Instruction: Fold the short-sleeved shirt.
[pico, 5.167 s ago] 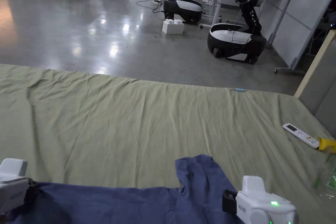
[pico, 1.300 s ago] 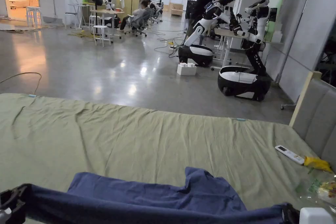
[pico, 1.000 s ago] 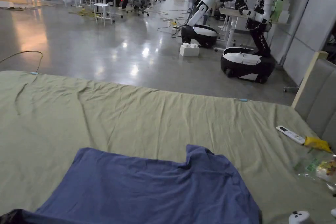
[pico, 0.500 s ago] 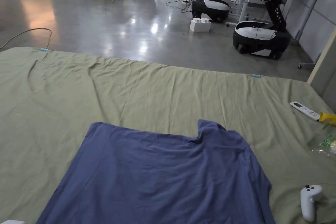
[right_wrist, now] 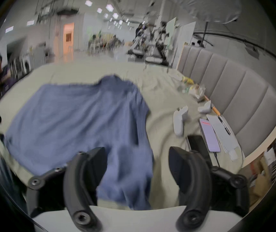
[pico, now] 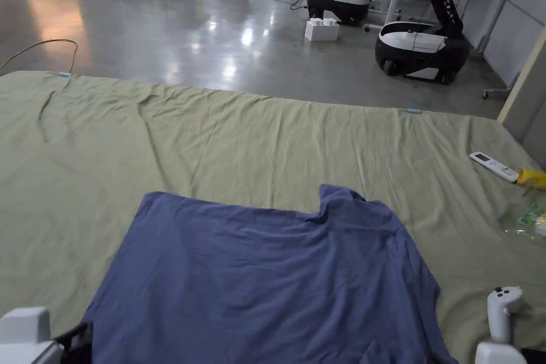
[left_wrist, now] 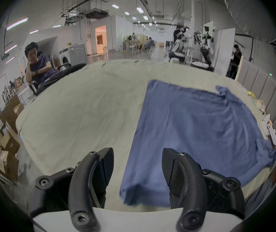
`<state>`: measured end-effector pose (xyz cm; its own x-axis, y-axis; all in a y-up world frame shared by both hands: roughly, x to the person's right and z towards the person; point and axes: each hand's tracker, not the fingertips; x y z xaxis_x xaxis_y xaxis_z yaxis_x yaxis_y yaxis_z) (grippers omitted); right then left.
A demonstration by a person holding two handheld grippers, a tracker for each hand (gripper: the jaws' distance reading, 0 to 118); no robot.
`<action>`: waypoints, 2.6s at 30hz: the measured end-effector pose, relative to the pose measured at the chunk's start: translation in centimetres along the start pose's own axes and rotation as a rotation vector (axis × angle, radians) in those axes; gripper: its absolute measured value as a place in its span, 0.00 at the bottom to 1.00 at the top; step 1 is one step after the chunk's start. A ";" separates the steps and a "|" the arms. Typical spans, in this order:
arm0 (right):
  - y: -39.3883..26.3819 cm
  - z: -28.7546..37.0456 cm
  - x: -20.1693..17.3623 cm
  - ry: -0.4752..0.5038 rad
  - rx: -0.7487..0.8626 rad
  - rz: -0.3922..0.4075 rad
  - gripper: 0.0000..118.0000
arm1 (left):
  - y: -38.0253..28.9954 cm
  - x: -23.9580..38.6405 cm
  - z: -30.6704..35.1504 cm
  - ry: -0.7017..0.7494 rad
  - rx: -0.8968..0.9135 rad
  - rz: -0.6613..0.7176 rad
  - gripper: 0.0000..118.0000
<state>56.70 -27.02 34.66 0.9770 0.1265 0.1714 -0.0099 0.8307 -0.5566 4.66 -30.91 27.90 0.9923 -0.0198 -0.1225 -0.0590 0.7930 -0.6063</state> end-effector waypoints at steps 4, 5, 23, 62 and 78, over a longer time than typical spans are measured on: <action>3.6 -0.6 -1.7 -0.004 0.158 -0.012 0.77 | 3.6 2.4 0.4 -0.034 0.129 -0.025 0.52; 4.4 -0.7 -2.2 -0.001 0.194 -0.019 0.77 | 4.5 3.1 0.7 -0.043 0.167 -0.030 0.51; 7.7 0.5 -8.5 0.032 0.523 -0.016 0.00 | 8.1 7.4 4.9 -0.088 0.446 -0.036 0.02; 1.3 -1.7 -6.1 0.066 0.215 -0.078 0.00 | -3.9 -1.3 -4.1 -0.073 -0.398 -0.009 0.09; -4.7 -0.9 3.4 -0.005 -0.235 -0.088 0.45 | -3.3 -1.2 -2.4 -0.091 -0.387 -0.044 0.07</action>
<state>60.24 -31.01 37.13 0.9708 0.0622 0.2315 0.1258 0.6897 -0.7131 3.46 -34.97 28.22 0.9993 0.0193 -0.0306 -0.0362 0.5039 -0.8630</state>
